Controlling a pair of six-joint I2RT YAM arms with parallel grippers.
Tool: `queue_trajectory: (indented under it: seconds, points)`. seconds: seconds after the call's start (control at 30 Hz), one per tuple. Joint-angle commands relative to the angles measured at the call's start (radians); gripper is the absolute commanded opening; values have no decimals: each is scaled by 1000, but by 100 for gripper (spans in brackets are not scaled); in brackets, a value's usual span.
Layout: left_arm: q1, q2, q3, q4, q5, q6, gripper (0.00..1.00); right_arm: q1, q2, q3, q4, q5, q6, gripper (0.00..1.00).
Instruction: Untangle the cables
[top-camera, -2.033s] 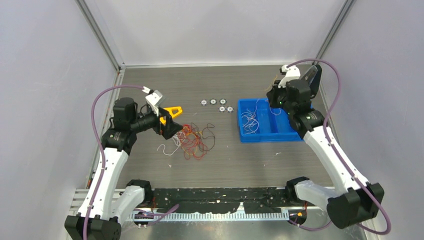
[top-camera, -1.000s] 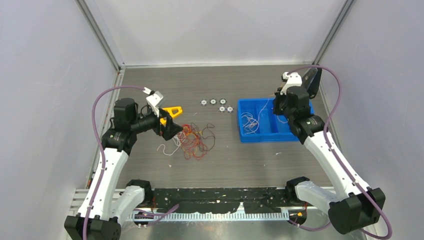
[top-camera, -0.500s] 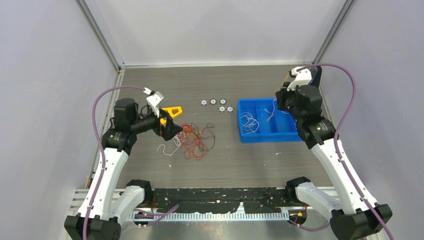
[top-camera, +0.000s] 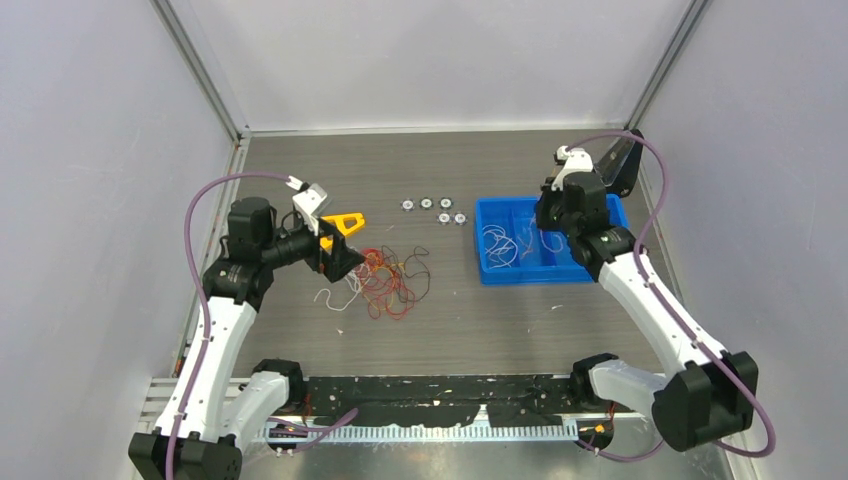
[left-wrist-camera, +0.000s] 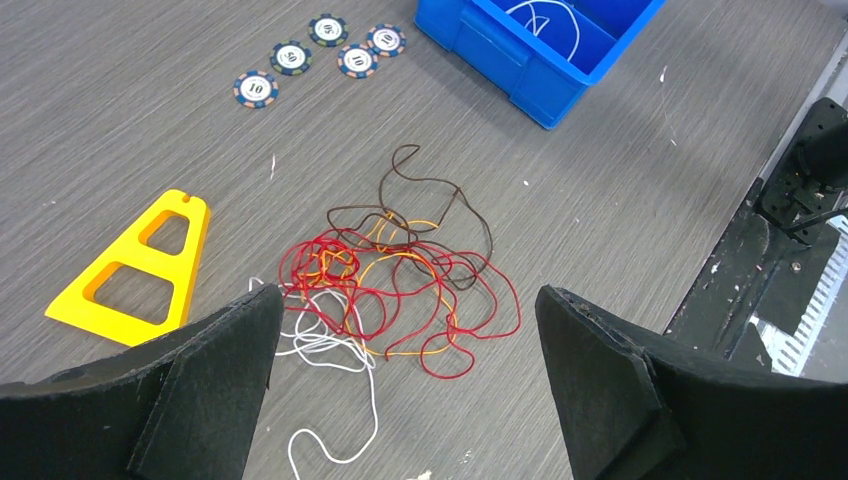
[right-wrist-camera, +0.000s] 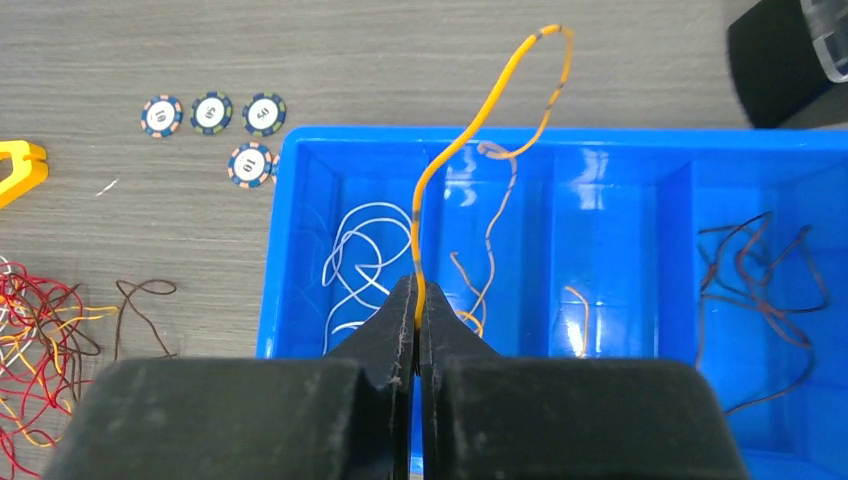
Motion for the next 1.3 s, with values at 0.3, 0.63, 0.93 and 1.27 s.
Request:
queue_trajectory:
  seconds: [0.3, 0.63, 0.93, 1.27]
  points:
    - [-3, -25, -20, -40, -31, 59, 100, -3, 201, 26, 287, -142, 255, 5]
    - [-3, -9, -26, -36, -35, 61, 100, -23, 275, 94, 268, -162, 381, 5]
    - [-3, 3, -23, -39, -35, 62, 100, -32, 262, 86, 247, -167, 390, 5]
    - [-3, -10, -16, -58, -30, 74, 100, -154, 247, -82, 86, -220, 2, 5]
